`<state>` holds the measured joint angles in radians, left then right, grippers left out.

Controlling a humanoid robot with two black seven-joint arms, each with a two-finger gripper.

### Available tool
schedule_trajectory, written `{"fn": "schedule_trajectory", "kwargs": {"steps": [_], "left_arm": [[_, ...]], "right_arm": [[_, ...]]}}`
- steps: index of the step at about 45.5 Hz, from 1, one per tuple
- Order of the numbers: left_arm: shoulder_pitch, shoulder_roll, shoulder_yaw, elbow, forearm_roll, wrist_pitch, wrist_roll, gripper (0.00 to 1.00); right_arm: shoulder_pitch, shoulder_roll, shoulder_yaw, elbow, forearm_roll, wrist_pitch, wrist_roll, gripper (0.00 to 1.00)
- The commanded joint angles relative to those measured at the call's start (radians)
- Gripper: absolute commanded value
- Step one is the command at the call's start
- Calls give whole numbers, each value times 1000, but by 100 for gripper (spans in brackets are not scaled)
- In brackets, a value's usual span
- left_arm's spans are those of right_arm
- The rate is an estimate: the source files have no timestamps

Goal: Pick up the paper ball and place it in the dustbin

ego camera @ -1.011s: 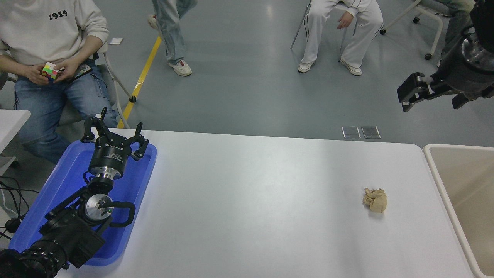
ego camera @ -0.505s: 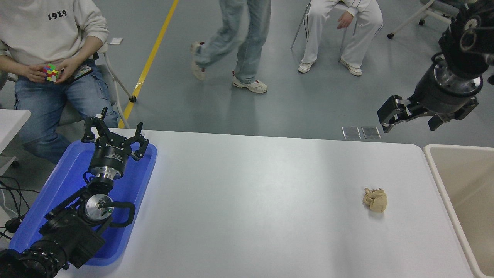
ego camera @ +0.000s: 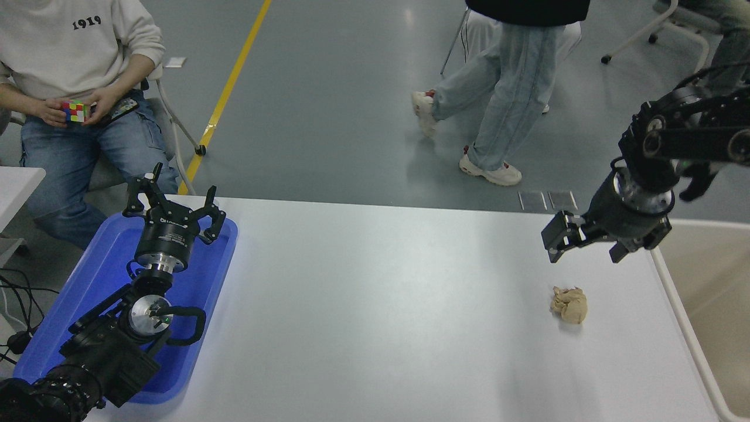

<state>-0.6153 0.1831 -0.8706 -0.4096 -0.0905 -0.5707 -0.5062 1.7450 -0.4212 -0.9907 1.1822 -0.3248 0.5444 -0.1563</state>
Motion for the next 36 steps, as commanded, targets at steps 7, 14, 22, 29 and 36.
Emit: {"fn": "schedule_trajectory", "kwargs": {"steps": [7, 14, 22, 29, 36], "left_arm": [[-1, -1, -1, 0, 0, 0, 0, 100], [0, 1, 1, 0, 0, 0, 0, 100], [0, 1, -1, 0, 0, 0, 0, 100], [0, 1, 1, 0, 0, 0, 0, 100], [0, -1, -1, 0, -2, 0, 0, 100]], "right_arm": [[-222, 7, 14, -46, -20, -287, 1, 100], [-275, 9, 21, -105, -20, -301, 1, 100], [-343, 47, 23, -196, -19, -310, 0, 100], [-377, 53, 23, -233, -20, -334, 1, 100], [-430, 76, 58, -282, -19, -351, 1, 100]]}}
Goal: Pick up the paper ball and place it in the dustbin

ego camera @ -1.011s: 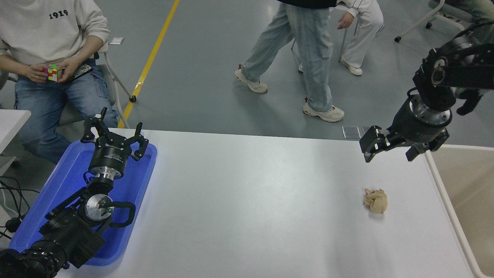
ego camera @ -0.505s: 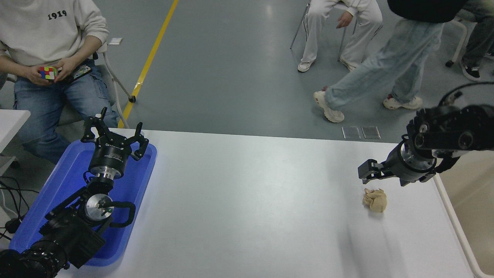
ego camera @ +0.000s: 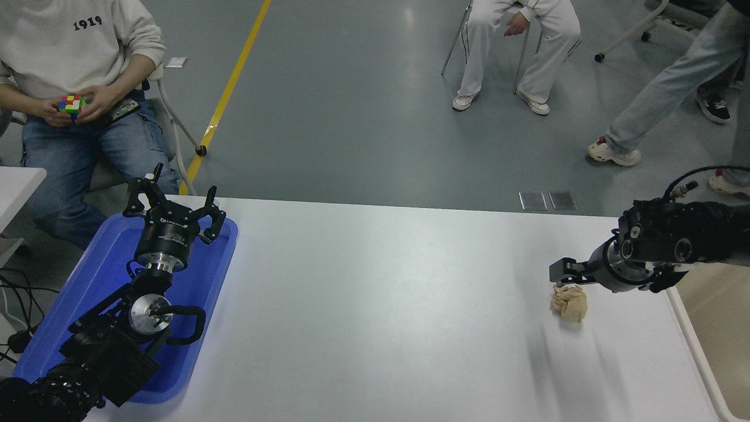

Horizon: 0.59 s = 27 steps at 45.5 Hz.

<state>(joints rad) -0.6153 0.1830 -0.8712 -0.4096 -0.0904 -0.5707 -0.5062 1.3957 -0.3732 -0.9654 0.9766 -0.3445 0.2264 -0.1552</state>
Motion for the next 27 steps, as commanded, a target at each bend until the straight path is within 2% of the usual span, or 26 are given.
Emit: {"fn": "schedule_trajectory", "kwargs": {"steps": [1, 10, 27], "left_arm": [[-1, 0, 1, 0, 0, 0, 0, 100], [0, 0, 0, 0, 0, 0, 0, 100], [-1, 0, 1, 0, 0, 0, 0, 100]], "right_arm": [[-90, 30, 42, -84, 1, -35, 0, 100], [-161, 72, 63, -148, 10, -45, 0, 100], [-216, 74, 83, -226, 18, -117, -1, 100]]}}
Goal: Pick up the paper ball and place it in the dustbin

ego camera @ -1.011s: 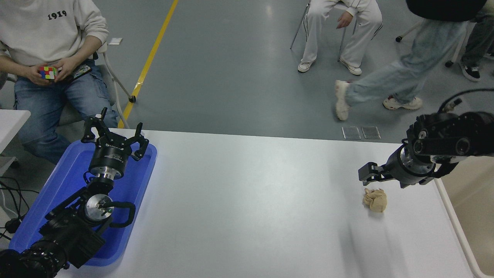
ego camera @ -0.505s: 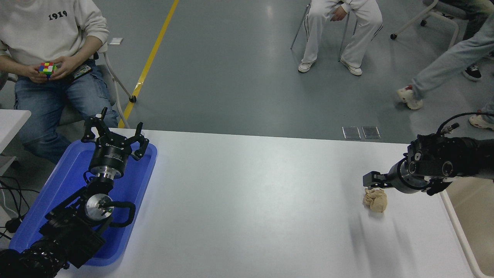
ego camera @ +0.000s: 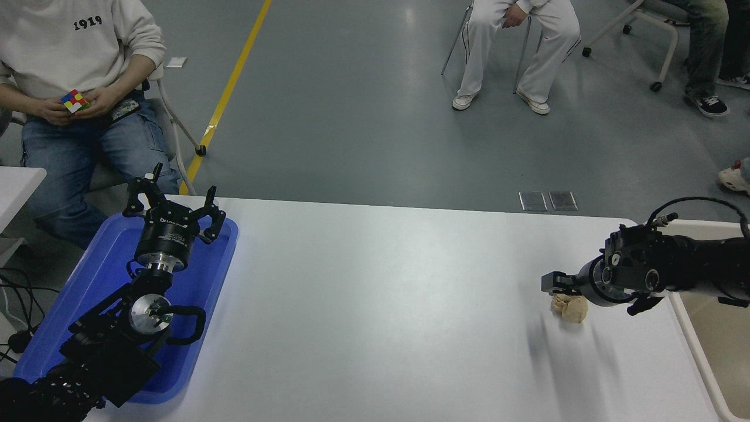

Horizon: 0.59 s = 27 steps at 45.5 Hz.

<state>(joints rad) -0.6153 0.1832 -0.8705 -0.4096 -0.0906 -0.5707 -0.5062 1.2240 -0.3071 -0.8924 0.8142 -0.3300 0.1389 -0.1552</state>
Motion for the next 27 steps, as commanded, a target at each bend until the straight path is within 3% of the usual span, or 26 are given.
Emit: {"fn": "schedule_trajectory", "kwargs": {"steps": [1, 27], "left_arm": [[0, 1, 1, 0, 0, 0, 0, 100], [0, -1, 1, 0, 0, 0, -2, 100]], "right_arm": [[-47, 9, 10, -70, 3, -30, 0, 100], [-103, 39, 18, -112, 8, -42, -1, 97]]}}
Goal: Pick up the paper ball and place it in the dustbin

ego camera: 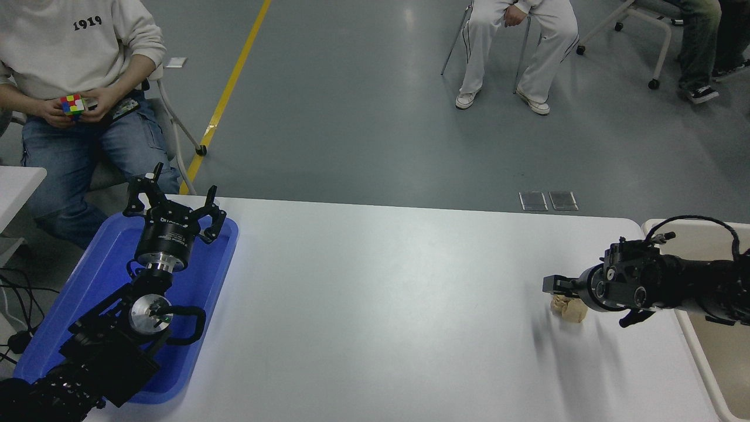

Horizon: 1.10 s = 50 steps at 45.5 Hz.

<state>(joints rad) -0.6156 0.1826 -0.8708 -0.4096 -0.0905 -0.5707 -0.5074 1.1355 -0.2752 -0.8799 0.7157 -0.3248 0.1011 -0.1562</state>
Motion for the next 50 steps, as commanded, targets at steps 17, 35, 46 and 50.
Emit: {"fn": "schedule_trajectory", "kwargs": {"steps": [17, 35, 46, 50], "left_arm": [[1, 0, -1, 0, 0, 0, 1, 100], [-1, 0, -1, 0, 0, 0, 1, 100], [-1, 0, 1, 0, 0, 0, 1, 100], [-1, 0, -1, 0, 0, 0, 1, 100]], "right_arm": [[-39, 5, 39, -13, 6, -4, 0, 58], [-31, -12, 36, 10, 95, 19, 0, 0], [15, -56, 30, 105, 93, 43, 0, 0], [58, -90, 22, 160, 93, 58, 0, 0]]}}
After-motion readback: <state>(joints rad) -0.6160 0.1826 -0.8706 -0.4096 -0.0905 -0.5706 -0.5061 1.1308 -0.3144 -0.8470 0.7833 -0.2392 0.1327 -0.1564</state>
